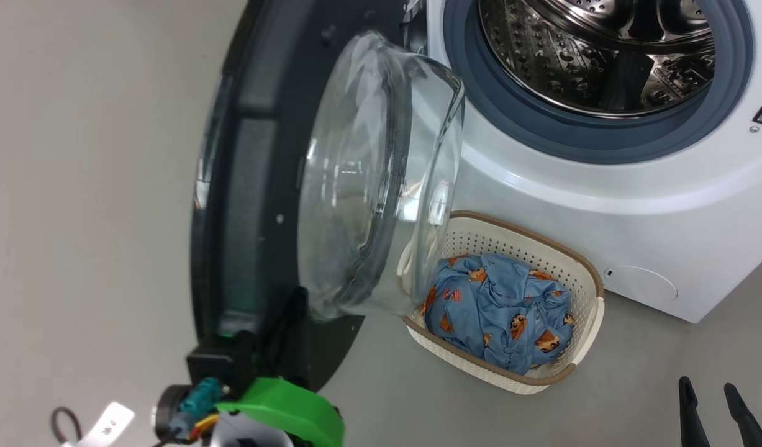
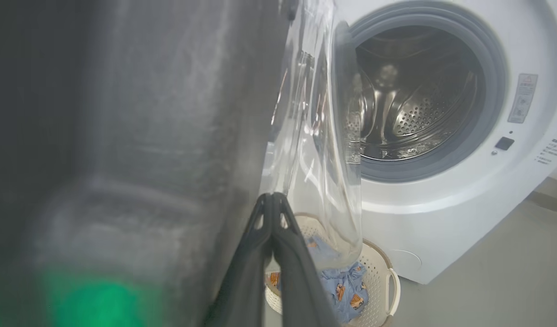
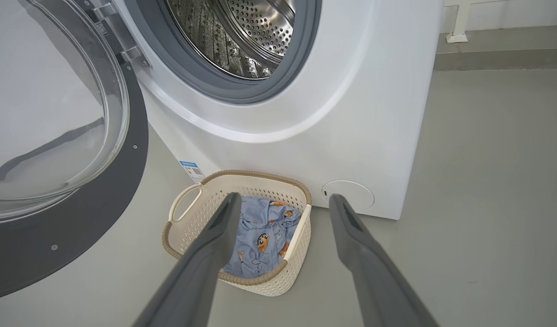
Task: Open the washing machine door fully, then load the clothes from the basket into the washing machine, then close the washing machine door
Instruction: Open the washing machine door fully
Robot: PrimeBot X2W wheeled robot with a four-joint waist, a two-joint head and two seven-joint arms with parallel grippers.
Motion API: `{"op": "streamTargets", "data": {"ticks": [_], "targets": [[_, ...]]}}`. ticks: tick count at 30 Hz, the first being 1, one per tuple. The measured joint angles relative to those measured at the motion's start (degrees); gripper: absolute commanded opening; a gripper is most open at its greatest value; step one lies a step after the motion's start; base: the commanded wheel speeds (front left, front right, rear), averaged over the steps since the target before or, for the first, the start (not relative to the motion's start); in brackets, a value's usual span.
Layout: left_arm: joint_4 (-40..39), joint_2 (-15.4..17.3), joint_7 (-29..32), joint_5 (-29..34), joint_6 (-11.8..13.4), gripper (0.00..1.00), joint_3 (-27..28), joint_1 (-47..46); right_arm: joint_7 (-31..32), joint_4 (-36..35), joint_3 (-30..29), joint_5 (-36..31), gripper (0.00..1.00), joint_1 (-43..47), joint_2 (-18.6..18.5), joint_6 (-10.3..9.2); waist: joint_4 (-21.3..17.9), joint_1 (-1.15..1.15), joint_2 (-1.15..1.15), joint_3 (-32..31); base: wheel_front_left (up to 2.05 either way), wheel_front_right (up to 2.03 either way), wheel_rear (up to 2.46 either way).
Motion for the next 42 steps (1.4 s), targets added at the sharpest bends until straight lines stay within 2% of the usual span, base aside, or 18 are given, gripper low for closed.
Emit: {"op": "streamTargets", "data": {"ticks": [11,18,36,42], "targets": [[8.6,1.3,-3.0,-0.8,0.1,0.0,4.9,-0.8,0.0,0.0,0.5,0.1,1.0,0.0,-1.5,0.0,0.3,0.0,0.0,0.8,0.0,0.0,0.0],[16.7,1.3,-5.3,-1.9,-1.1,0.0,8.6,-3.4,0.0,0.0,0.5,0.1,1.0,0.0,-1.7,0.0,-0.6,0.0,0.0,0.5,0.0,0.0,0.0],[32.2,1.3,-7.5,-2.3,-6.3,0.0,17.6,-9.7,0.0,0.2,1.0,0.1,1.0,0.1,-1.7,0.0,-4.0,0.0,0.0,0.5,0.0,0.0,0.0],[35.4,0.6,-7.5,0.7,-8.0,0.0,21.9,-11.0,0.0,0.8,1.0,0.1,1.0,0.1,-1.5,0.0,-5.0,0.0,0.0,0.3,0.0,0.0,0.0]]}}
